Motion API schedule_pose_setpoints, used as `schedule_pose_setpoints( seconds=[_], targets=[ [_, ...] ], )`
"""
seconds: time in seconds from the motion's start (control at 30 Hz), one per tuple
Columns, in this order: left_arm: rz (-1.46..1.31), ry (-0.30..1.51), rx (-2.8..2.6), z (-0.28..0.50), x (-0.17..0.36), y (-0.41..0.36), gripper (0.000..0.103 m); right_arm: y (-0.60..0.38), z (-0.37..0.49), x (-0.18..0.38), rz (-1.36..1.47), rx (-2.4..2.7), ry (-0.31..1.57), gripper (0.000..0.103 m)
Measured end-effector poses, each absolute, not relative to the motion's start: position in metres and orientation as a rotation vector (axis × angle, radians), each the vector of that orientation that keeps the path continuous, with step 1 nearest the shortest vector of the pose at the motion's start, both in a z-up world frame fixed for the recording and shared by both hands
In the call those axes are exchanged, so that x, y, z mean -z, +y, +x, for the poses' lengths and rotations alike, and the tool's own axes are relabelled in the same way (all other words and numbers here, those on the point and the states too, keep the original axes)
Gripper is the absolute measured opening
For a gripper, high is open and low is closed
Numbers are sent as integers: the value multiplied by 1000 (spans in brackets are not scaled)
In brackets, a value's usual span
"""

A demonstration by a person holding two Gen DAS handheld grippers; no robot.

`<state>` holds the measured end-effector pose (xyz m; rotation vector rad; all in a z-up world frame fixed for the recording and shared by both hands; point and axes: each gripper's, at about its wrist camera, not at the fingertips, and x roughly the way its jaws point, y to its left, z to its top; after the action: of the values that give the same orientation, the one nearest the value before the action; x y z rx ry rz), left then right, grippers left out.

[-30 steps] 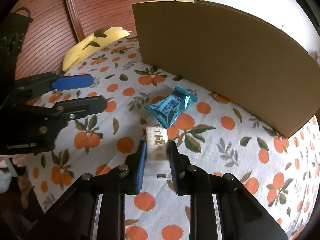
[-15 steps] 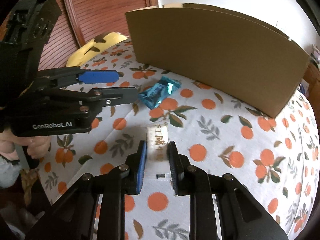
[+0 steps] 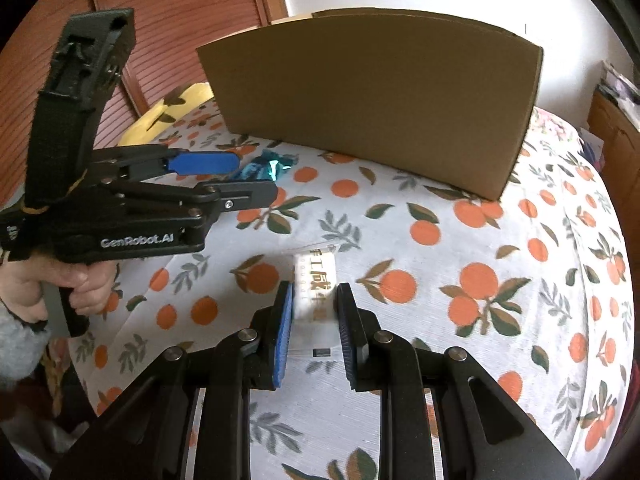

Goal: Organize snacks
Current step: 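Grasp the teal wrapper with the left tool while the right tool grips the white bar packet, then lift the teal wrapper and white bar packet and carry both over the box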

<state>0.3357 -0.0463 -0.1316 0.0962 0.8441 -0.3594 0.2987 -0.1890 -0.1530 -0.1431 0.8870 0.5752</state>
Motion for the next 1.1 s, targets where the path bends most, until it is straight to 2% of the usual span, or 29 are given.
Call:
schedule_pose_setpoints(
  seconds=[0.2, 0.23, 0.27, 0.47, 0.77, 1.1],
  targets=[
    [121, 847, 337, 340, 135, -46, 55, -197, 299, 155, -130, -568, 886, 20],
    [123, 848, 336, 340, 136, -46, 49, -197, 299, 155, -126, -569, 885, 20],
    [129, 851, 338, 340, 138, -46, 34, -197, 300, 155, -124, -569, 885, 20],
    [196, 851, 329, 335, 141, -49, 22, -195, 299, 154, -130, -562, 883, 20],
    [183, 824, 354, 322, 124, -44, 20, -197, 297, 149, -128, -538, 876, 20],
    [145, 750, 378, 296, 83, -37, 20, -204, 278, 117, -126, -510, 821, 20]
  ],
)
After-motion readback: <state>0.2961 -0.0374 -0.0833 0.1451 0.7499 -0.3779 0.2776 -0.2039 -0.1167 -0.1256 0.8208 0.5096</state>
